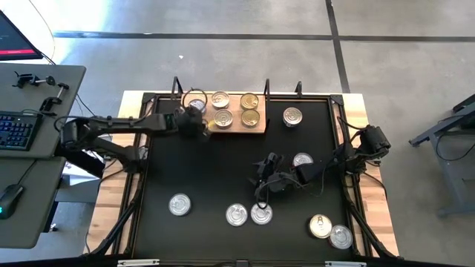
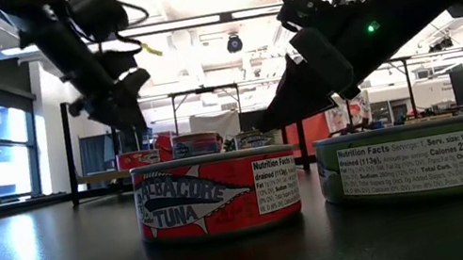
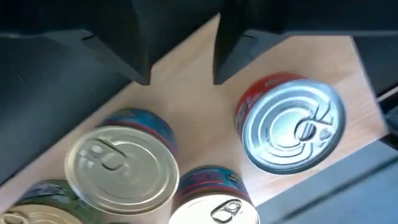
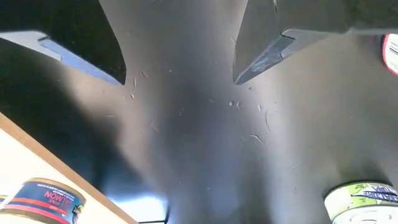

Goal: Stack canned seafood by type on shelf
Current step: Adjust the red tuna can on the shelf

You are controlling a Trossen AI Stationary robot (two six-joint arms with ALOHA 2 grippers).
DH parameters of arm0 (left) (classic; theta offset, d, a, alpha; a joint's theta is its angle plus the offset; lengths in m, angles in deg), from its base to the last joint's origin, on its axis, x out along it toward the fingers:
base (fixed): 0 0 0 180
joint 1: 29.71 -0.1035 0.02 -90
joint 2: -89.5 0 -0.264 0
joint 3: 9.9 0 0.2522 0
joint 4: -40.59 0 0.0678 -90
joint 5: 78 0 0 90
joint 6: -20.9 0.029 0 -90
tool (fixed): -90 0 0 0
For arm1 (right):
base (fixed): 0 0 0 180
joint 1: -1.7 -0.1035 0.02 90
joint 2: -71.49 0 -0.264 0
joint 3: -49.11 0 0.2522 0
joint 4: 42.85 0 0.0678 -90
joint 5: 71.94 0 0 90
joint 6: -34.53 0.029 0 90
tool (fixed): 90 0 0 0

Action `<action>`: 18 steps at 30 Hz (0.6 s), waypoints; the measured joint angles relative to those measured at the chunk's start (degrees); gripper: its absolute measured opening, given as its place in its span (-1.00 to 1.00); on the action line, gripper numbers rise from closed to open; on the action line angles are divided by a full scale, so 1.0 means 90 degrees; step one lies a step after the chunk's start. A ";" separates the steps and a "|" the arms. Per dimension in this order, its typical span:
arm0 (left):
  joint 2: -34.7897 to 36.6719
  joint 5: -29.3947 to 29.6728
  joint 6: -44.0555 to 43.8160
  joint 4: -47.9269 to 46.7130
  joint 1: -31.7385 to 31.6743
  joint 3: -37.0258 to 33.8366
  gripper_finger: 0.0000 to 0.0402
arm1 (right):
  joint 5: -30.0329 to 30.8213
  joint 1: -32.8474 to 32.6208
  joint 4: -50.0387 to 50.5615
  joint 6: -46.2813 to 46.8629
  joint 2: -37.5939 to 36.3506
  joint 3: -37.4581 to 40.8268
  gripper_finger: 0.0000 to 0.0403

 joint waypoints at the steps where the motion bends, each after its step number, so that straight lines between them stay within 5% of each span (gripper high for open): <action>1: -0.0037 -0.0191 0.0121 0.0042 -0.0192 0.0006 -0.27 | 0.0000 0.0000 -0.0001 -0.0004 0.0000 0.0000 0.42; 7: -0.0475 -0.1083 0.0575 0.0217 -0.1072 0.0016 -0.60 | 0.0000 0.0000 0.0079 0.0032 0.0000 0.0000 0.42; 18: -0.0778 0.0012 0.1148 0.0352 -0.1329 0.0016 -0.92 | 0.0000 0.0000 0.0147 0.0044 -0.0002 0.0000 0.42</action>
